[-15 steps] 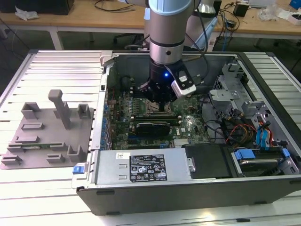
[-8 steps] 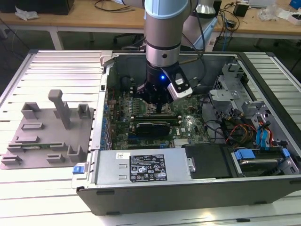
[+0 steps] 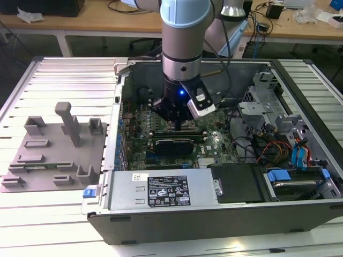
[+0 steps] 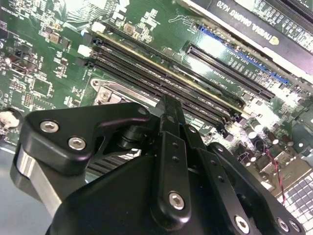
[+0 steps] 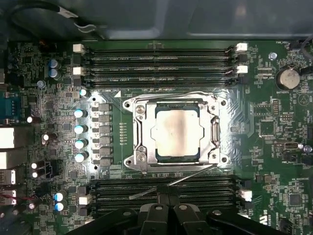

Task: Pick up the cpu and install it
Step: 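Install the second cpu locking lever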

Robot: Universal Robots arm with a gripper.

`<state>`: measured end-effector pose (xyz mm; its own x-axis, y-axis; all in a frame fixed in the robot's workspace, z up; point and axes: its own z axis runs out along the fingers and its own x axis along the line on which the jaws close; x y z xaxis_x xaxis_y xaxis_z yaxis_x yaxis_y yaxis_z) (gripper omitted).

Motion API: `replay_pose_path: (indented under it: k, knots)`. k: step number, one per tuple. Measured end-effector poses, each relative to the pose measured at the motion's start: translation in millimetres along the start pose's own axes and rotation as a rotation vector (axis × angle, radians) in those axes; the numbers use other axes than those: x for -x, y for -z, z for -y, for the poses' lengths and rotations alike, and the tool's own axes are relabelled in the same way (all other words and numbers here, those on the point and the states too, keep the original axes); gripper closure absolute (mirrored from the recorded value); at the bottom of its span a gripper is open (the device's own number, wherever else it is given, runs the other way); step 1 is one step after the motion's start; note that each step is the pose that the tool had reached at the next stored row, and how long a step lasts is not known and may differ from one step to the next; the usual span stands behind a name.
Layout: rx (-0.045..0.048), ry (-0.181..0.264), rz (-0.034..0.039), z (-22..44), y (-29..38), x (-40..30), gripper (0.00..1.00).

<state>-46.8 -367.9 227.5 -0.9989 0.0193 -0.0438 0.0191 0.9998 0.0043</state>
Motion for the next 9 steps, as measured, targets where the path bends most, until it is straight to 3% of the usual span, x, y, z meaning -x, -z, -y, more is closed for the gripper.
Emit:
replay_pose_path:
  k: [9]
  knots:
    - [0.008, 0.145, -0.0006, 0.1, -5.8, -2.3, 0.89]
